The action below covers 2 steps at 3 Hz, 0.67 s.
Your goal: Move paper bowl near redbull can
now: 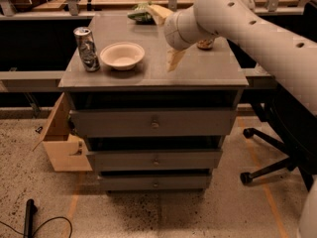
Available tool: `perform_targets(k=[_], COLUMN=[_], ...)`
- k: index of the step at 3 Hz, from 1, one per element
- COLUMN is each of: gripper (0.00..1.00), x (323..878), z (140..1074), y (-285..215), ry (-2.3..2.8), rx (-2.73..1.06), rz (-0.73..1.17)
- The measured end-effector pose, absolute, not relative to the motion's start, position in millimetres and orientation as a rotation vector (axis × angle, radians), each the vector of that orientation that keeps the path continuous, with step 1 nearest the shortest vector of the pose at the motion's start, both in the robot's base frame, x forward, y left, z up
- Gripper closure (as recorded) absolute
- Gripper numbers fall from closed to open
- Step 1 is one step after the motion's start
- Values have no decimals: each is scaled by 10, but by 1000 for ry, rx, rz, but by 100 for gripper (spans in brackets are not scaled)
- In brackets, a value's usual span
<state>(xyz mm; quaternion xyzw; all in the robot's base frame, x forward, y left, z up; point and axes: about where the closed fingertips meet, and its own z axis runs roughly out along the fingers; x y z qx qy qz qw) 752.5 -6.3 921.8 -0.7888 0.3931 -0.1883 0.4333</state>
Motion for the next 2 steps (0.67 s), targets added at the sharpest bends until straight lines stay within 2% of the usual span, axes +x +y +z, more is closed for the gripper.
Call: perform_targets(k=[1, 2], gripper=[0, 0], x=[7548, 7558], z=[9482, 9481], y=[-669, -677], ry=[1143, 1216], rx=[-1845, -1785], rz=[-585, -542])
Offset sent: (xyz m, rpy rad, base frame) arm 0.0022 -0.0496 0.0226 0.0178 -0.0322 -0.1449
